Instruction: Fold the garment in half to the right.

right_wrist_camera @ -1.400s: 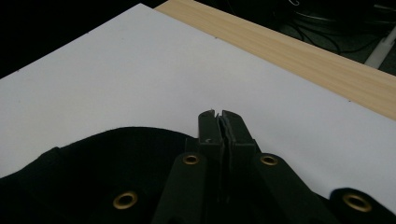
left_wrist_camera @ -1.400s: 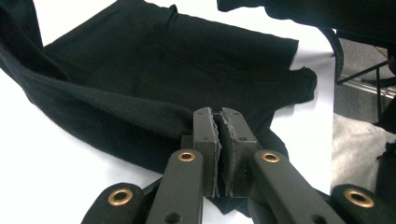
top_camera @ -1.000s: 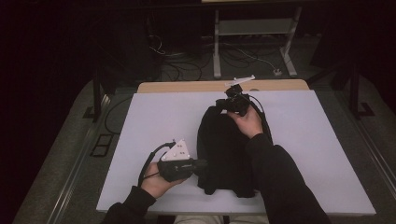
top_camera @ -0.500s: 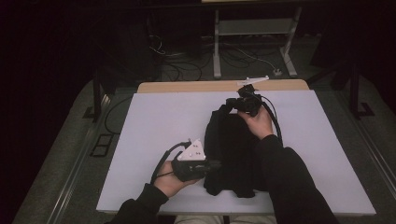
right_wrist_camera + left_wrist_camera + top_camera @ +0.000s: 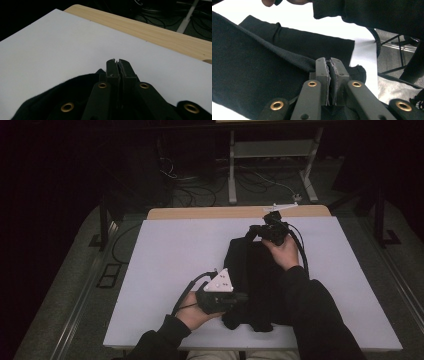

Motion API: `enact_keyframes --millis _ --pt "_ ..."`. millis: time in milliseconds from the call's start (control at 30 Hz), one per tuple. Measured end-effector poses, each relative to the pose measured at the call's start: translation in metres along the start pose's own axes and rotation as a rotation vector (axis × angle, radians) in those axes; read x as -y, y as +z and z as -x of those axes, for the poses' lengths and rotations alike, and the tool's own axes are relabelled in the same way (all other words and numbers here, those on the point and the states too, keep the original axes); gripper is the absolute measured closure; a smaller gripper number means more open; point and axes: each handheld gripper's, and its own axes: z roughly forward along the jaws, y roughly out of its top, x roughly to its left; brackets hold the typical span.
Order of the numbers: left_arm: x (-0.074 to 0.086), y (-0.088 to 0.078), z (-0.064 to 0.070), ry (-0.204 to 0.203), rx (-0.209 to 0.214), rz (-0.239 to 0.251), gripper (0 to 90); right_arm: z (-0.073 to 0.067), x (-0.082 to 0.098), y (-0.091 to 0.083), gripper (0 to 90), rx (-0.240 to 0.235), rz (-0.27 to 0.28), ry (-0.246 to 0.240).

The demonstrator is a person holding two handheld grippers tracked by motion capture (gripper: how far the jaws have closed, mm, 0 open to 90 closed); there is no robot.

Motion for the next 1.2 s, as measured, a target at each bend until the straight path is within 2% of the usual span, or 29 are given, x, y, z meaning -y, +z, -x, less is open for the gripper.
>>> enact_keyframes --millis 267,500,633,1133,1200 --pt "-0.006 0.014 0.003 0.006 0.026 0.002 84.0 0.015 0.008 -0.007 86.1 0.034 0.011 0.022" --pt "-0.011 0.028 0.005 -0.007 0.052 0.011 84.0 0.027 0.015 -0.011 86.1 0.059 -0.001 0.035" --pt "-0.013 0.039 0.009 -0.003 0.053 -0.017 84.0 0.033 0.019 -0.013 86.1 0.069 -0.007 0.046" --pt "-0.022 0.069 0.013 -0.008 0.077 -0.044 84.1 0.055 0.037 -0.015 86.1 0.090 -0.026 0.102" --pt "-0.025 0.073 0.014 -0.031 0.078 -0.056 84.1 0.058 0.039 -0.015 86.1 0.094 -0.028 0.109"
